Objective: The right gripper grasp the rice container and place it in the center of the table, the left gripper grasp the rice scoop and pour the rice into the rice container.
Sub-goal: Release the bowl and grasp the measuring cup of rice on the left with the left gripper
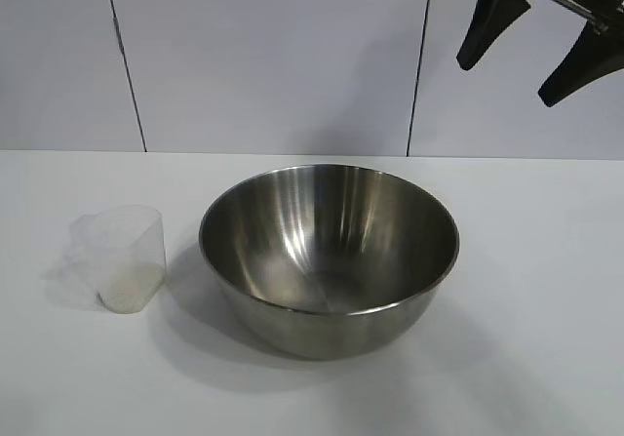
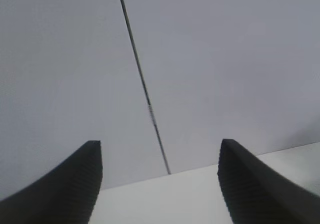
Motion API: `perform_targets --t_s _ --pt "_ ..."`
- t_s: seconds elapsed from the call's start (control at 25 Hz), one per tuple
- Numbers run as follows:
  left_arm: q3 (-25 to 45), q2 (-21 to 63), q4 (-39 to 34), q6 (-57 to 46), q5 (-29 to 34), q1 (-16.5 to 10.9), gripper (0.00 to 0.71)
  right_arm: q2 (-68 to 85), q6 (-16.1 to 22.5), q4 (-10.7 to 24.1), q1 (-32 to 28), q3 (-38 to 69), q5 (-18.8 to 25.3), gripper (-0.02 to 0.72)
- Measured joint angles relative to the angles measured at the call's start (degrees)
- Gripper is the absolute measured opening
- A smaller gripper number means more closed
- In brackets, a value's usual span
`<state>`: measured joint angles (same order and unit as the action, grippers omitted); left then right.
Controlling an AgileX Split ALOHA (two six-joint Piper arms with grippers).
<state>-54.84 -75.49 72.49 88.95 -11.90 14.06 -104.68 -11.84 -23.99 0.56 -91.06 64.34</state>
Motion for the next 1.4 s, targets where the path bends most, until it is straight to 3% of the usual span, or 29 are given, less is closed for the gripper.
perform_targets --t_s 0.2,0.36,0.56,0.88,1.4 --pt "0.0 -5.7 0.5 -7.4 2.7 0.0 0.456 -0.4 0.0 0.1 0.0 0.1 -0.2 0.63" --pt "0.0 -8.4 -4.1 -16.9 7.5 0.0 0.456 -0.5 0.0 0.1 0.0 0.2 -0.5 0.63" --pt "0.0 -8.5 -9.0 -23.5 10.0 0.0 0.456 -0.7 0.0 0.1 0.0 0.2 -0.9 0.63" --pt "2.6 -8.5 -9.5 -34.2 11.9 -0.2 0.456 -0.7 0.0 0.1 0.0 0.2 -0.9 0.63" --pt "3.6 -8.4 -9.9 -40.9 14.5 -0.2 0.456 -0.7 0.0 0.1 0.0 0.2 -0.8 0.63"
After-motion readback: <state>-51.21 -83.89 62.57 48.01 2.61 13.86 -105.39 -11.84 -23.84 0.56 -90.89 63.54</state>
